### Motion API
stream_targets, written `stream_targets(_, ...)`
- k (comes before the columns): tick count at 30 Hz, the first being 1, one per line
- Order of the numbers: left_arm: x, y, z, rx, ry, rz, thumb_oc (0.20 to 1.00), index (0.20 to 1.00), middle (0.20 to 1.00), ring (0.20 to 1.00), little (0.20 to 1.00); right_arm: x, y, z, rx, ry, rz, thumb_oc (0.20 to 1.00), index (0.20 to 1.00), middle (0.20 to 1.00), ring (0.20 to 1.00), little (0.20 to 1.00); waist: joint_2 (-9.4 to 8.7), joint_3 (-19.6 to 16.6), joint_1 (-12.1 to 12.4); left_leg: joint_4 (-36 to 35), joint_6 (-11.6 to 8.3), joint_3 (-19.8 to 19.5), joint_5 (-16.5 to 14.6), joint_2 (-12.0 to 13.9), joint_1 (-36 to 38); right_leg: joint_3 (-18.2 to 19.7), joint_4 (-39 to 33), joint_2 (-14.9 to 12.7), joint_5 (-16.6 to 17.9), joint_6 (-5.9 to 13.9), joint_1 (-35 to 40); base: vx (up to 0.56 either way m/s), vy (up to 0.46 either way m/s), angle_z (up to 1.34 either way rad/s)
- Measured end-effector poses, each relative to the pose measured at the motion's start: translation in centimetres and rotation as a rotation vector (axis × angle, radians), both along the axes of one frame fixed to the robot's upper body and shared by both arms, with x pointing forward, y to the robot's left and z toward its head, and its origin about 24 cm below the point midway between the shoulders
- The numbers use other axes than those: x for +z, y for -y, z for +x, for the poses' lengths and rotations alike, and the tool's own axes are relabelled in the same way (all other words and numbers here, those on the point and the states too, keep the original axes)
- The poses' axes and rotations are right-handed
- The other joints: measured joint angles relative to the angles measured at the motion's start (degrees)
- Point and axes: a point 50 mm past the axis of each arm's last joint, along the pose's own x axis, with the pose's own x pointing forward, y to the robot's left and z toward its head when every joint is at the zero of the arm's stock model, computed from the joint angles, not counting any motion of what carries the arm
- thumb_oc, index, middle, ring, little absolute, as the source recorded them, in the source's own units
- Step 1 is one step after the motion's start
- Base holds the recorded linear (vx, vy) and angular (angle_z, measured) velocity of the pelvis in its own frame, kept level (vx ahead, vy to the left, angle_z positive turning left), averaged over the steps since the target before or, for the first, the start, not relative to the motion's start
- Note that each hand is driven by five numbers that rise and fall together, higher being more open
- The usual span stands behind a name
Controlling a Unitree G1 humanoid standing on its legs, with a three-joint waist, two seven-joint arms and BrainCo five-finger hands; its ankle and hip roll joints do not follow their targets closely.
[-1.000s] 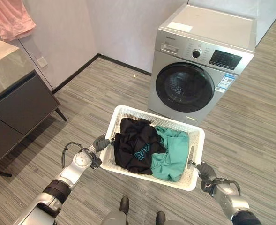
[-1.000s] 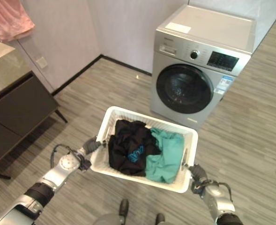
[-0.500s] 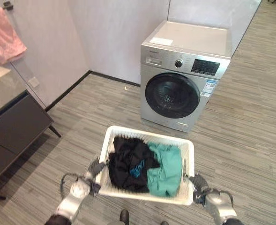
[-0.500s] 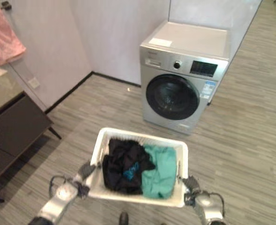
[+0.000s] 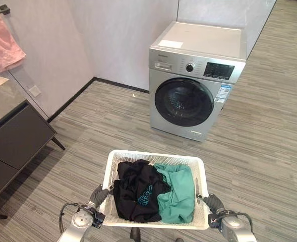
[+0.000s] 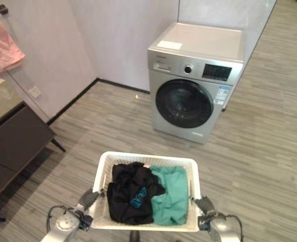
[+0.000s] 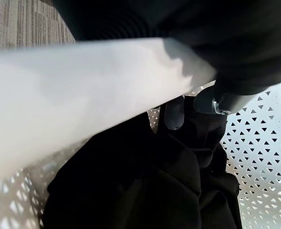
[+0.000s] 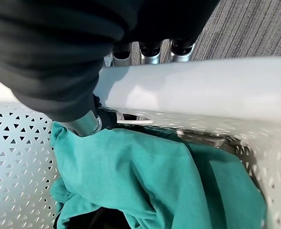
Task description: Grab the laundry basket,head to the washer,open it,put in the laundry and shut it.
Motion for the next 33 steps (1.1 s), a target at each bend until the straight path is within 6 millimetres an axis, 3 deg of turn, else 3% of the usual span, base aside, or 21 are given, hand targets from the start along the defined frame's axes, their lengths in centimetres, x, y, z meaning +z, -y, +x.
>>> stream_targets(2, 1.1, -0.6, 0.7, 0.015, 0.049, 0.006, 0.2, 0.2, 0.2, 0.2, 0.2, 1.6, 0.0, 1.2, 0.032, 0.066, -0.004, 0.2, 0.2, 0.2, 0.2, 0.2, -1.01, 0.43, 0.29, 1.3, -0.26, 2.12, -0.2, 0.43, -0.45, 2.07, 0.27, 0.18, 0.5, 0.51, -1.53, -0.06, 0.061, -0.48)
stream_targets(3, 1.9, -0.7, 1.2, 0.015, 0.087, 0.008, 0.2, 0.2, 0.2, 0.2, 0.2, 2.6, 0.0, 1.9, 0.065, 0.11, -0.006, 0.2, 0.2, 0.2, 0.2, 0.2, -1.43, 0.94, 1.68, 2.31, -0.13, 4.25, -0.81, 0.79, -1.26, 2.97, 0.02, -0.03, 0.75, 0.34, -2.18, 0.0, 0.088, -0.86)
stream_targets(6, 4.2, -1.0, 3.0, -0.017, 0.192, 0.028, 0.2, 0.2, 0.2, 0.2, 0.2, 5.2, 0.6, 3.9, 0.116, 0.212, -0.031, 0.2, 0.2, 0.2, 0.2, 0.2, -3.15, 2.07, 1.75, 3.96, -0.17, 7.4, -2.56, 1.26, -0.56, 4.05, 0.27, -0.39, 1.58, 1.17, -2.77, 0.04, 0.201, -0.61)
stream_targets(7, 5.5, -0.8, 4.4, -0.051, 0.25, 0.05, 0.2, 0.2, 0.2, 0.2, 0.2, 6.4, 1.1, 5.0, 0.143, 0.247, -0.044, 0.2, 0.2, 0.2, 0.2, 0.2, -3.38, 2.72, 1.92, 6.34, 0.18, 8.59, -4.36, 1.74, -0.76, 4.17, 0.34, -0.71, 1.37, 0.6, -1.9, 0.1, 0.322, -0.56)
stream_targets(9, 7.2, -0.3, 6.2, -0.077, 0.333, 0.055, 0.2, 0.2, 0.2, 0.2, 0.2, 7.5, 1.9, 5.7, 0.119, 0.291, -0.045, 0.2, 0.2, 0.2, 0.2, 0.2, -3.91, 2.68, 1.24, 7.6, 0.69, 9.51, -5.65, 0.76, -0.01, 2.42, 0.79, -2.09, 2.02, 1.6, -1.37, 0.09, 0.318, -0.25)
stream_targets(10, 8.0, 0.4, 7.5, -0.118, 0.362, 0.065, 0.2, 0.2, 0.2, 0.2, 0.2, 8.3, 2.6, 5.8, 0.114, 0.319, -0.064, 0.2, 0.2, 0.2, 0.2, 0.2, -3.95, 3.95, 0.41, 11.34, 4.26, 10.69, -7.8, -0.25, -0.83, 1.83, 2.93, -3.51, 1.17, 2.67, -0.88, 0.03, 0.184, 0.33)
stream_targets(11, 8.7, 1.6, 8.3, -0.156, 0.391, 0.054, 0.2, 0.2, 0.2, 0.2, 0.2, 9.7, 3.9, 6.0, 0.107, 0.357, -0.111, 0.2, 0.2, 0.2, 0.2, 0.2, -0.82, 4.3, -0.99, 10.3, 5.37, 9.6, -8.66, 0.39, -0.48, -0.77, 8.53, -3.11, -0.04, 1.91, -2.63, 0.06, 0.279, 0.41)
stream_targets(13, 10.6, 2.4, 10.0, -0.203, 0.467, 0.071, 0.2, 0.2, 0.2, 0.2, 0.2, 12.4, 4.9, 7.8, 0.105, 0.443, -0.169, 0.2, 0.2, 0.2, 0.2, 0.2, 1.31, 5.64, -2.67, 8.7, 5.06, 10.48, -7.99, -0.37, 1.96, -0.92, 26.71, -5.8, -2.33, 3.05, -11.23, 0.09, 0.225, 0.03)
stream_targets(14, 11.3, 2.2, 10.5, -0.208, 0.487, 0.088, 0.2, 0.2, 0.2, 0.2, 0.2, 13.3, 4.9, 8.4, 0.114, 0.475, -0.177, 0.2, 0.2, 0.2, 0.2, 0.2, 1.19, 6.04, -3.12, 8.68, 4.97, 10.84, -8.0, -0.96, 2.5, -1.94, 31.45, -7.48, -3.07, 2.38, -13.67, 0.32, 0.2, -0.38)
stream_targets(15, 12.3, 1.8, 10.8, -0.192, 0.528, 0.09, 0.2, 0.2, 0.2, 0.2, 0.2, 14.1, 4.5, 8.7, 0.129, 0.518, -0.185, 0.2, 0.2, 0.2, 0.2, 0.2, 0.19, 6.75, -3.24, 8.04, 6.99, 11.07, -9.59, -2.52, 4.58, -3.83, 35.57, -9.57, -3.15, 2.56, -16.09, 0.29, 0.146, -0.36)
stream_targets(17, 12.4, 1.4, 10.5, -0.179, 0.537, 0.09, 0.2, 0.2, 0.2, 0.2, 0.2, 14.6, 4.2, 8.7, 0.142, 0.54, -0.194, 0.2, 0.2, 0.2, 0.2, 0.2, 0.25, 7.02, -3.24, 6.67, 7.3, 11.85, -10.21, -2.96, 6.28, -5.7, 35.95, -9.96, -3.72, 2.03, -18.47, 0.26, 0.063, -0.28)
stream_targets(19, 12.4, 1.3, 10.4, -0.177, 0.537, 0.093, 0.2, 0.2, 0.2, 0.2, 0.2, 14.7, 4.1, 8.7, 0.155, 0.541, -0.214, 0.2, 0.2, 0.2, 0.2, 0.2, 0.54, 6.95, -4.01, 5.54, 7.38, 11.69, -10.15, -3.09, 6.8, -5.97, 27.32, -7.83, -3.07, 3.26, -20.6, 0.25, -0.019, 0.06)
stream_targets(23, 11.6, 0.9, 10.6, -0.159, 0.501, 0.099, 0.2, 0.2, 0.2, 0.2, 0.2, 14.0, 3.8, 8.5, 0.172, 0.516, -0.217, 0.2, 0.2, 0.2, 0.2, 0.2, 0.16, 7.13, -4.71, 5.15, 5.39, 11.42, -11.6, -3.33, 9.07, -9.16, 7.37, -4.91, 4.13, 3.14, -22.3, 0.24, -0.074, 0.1)
stream_targets(24, 11.6, 0.9, 10.6, -0.159, 0.497, 0.1, 0.2, 0.2, 0.2, 0.2, 0.2, 13.9, 3.8, 8.4, 0.171, 0.512, -0.218, 0.2, 0.2, 0.2, 0.2, 0.2, 0.11, 7.16, -4.81, 5.08, 5.29, 11.17, -11.79, -3.46, 9.73, -9.64, 5.67, -4.92, 5.02, 2.98, -22.23, 0.49, -0.181, 0.41)
stream_targets(26, 11.2, 1.8, 10.7, -0.176, 0.487, 0.08, 0.2, 0.2, 0.2, 0.2, 0.2, 12.7, 4.2, 7.5, 0.154, 0.462, -0.223, 0.2, 0.2, 0.2, 0.2, 0.2, 0.08, 6.76, -5.91, 4.18, 2.55, 8.06, -14.38, -2.93, 13.76, -9.38, 6.58, -4.1, 6.0, 2.97, -19.88, 0.46, -0.213, 0.69)
stream_targets(27, 10.8, 2.1, 10.6, -0.175, 0.475, 0.07, 0.2, 0.2, 0.2, 0.2, 0.2, 12.3, 4.4, 7.0, 0.155, 0.441, -0.227, 0.2, 0.2, 0.2, 0.2, 0.2, 0.38, 6.27, -6.42, 5.31, 0.38, 7.1, -15.73, -1.56, 15.53, -8.4, 7.53, -2.9, 9.19, -0.41, -17.83, 0.19, -0.17, 0.62)
stream_targets(29, 10.5, 2.2, 10.4, -0.173, 0.466, 0.064, 0.2, 0.2, 0.2, 0.2, 0.2, 12.2, 4.5, 6.8, 0.153, 0.437, -0.228, 0.2, 0.2, 0.2, 0.2, 0.2, 1.24, 5.14, -6.22, 6.73, -0.17, 7.4, -16.29, 0.04, 15.7, -7.83, 8.45, -1.29, 11.57, -4.41, -17.45, 0.39, -0.327, 0.24)
stream_targets(30, 10.4, 2.3, 10.4, -0.17, 0.464, 0.058, 0.2, 0.2, 0.2, 0.2, 0.2, 12.3, 4.5, 7.0, 0.152, 0.442, -0.23, 0.2, 0.2, 0.2, 0.2, 0.2, 2.13, 5.0, -5.93, 7.74, -1.3, 7.6, -15.81, 1.68, 15.59, -8.21, 8.76, -0.04, 11.14, -5.47, -17.07, 0.37, -0.375, 0.19)
stream_targets(31, 9.9, 2.7, 11.1, -0.159, 0.441, 0.043, 0.2, 0.2, 0.2, 0.2, 0.2, 12.2, 4.8, 7.2, 0.128, 0.435, -0.226, 0.2, 0.2, 0.2, 0.2, 0.2, 1.79, 5.38, -5.79, 27.63, -5.62, 9.24, -16.45, 5.65, 8.39, -9.02, 8.28, 1.72, 8.72, -6.76, -13.6, 0.27, -0.408, -0.04)
stream_targets(32, 9.2, 2.5, 10.6, -0.145, 0.418, 0.038, 0.2, 0.2, 0.2, 0.2, 0.2, 12.2, 4.7, 7.4, 0.135, 0.436, -0.227, 0.2, 0.2, 0.2, 0.2, 0.2, 1.7, 5.33, -4.82, 36.0, -6.19, 10.19, -14.95, 8.14, 6.54, -8.75, 8.34, 2.67, 7.43, -8.0, -11.57, 0.34, -0.485, -0.28)
stream_targets(33, 8.7, 2.3, 10.2, -0.14, 0.401, 0.037, 0.2, 0.2, 0.2, 0.2, 0.2, 12.0, 4.7, 7.4, 0.136, 0.431, -0.231, 0.2, 0.2, 0.2, 0.2, 0.2, 2.0, 5.21, -4.26, 43.07, -6.79, 9.17, -10.0, 9.89, 4.79, -8.41, 8.45, 5.09, 4.87, -9.32, -9.69, 0.26, -0.361, -0.61)
